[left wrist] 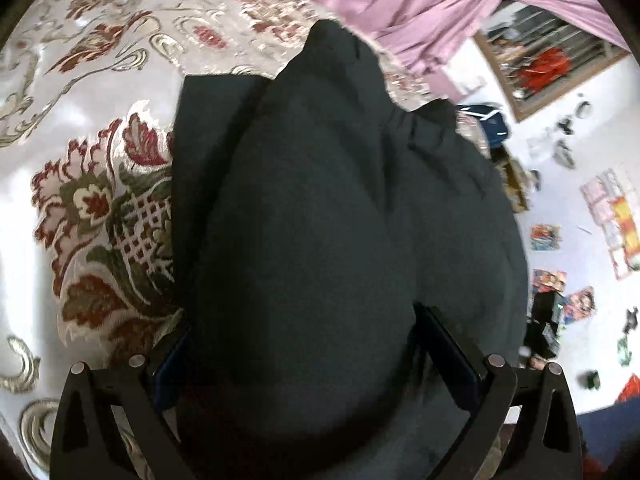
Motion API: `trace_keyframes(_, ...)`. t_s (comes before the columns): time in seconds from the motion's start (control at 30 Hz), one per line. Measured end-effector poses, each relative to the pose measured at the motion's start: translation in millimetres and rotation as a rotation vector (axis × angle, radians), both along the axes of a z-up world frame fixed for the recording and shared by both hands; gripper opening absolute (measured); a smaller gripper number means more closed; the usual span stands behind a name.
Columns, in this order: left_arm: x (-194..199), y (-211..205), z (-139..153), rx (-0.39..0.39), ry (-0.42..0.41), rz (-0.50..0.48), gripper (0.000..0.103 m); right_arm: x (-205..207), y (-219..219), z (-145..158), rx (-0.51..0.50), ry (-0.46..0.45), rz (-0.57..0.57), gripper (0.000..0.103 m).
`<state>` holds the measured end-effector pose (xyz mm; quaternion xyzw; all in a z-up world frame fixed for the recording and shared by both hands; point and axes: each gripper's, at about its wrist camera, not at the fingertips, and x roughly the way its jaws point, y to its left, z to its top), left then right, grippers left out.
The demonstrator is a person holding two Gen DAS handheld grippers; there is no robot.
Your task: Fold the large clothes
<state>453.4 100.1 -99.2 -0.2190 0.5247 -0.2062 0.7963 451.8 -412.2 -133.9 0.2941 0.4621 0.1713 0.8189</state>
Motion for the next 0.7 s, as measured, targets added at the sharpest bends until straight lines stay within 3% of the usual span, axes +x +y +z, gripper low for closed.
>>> trace_keyframes(0.17, 1, -15, 6, 0.070, 0.018, 0.011, 0.102, -5, 10, 4, -0.045, 0.037, -0.057, 0.102)
trace_keyframes(0.3, 1, -21, 11, 0.105, 0.038, 0.042, 0.092, -9, 23, 9, -0.090, 0.053, -0.098, 0.096)
trace_keyframes(0.5, -1, -17, 19, 0.122, 0.050, 0.073, 0.073, -15, 38, 26, -0.147, 0.062, -0.116, 0.072)
trace_keyframes(0.67, -10, -15, 27, 0.149, 0.039, 0.077, 0.057, -27, 25, 40, -0.118, 0.044, -0.139, 0.039)
trace_keyframes(0.7, -11, -16, 29, 0.149, 0.042, 0.081, 0.055, -31, 26, 45, -0.106, 0.031, -0.140, 0.036)
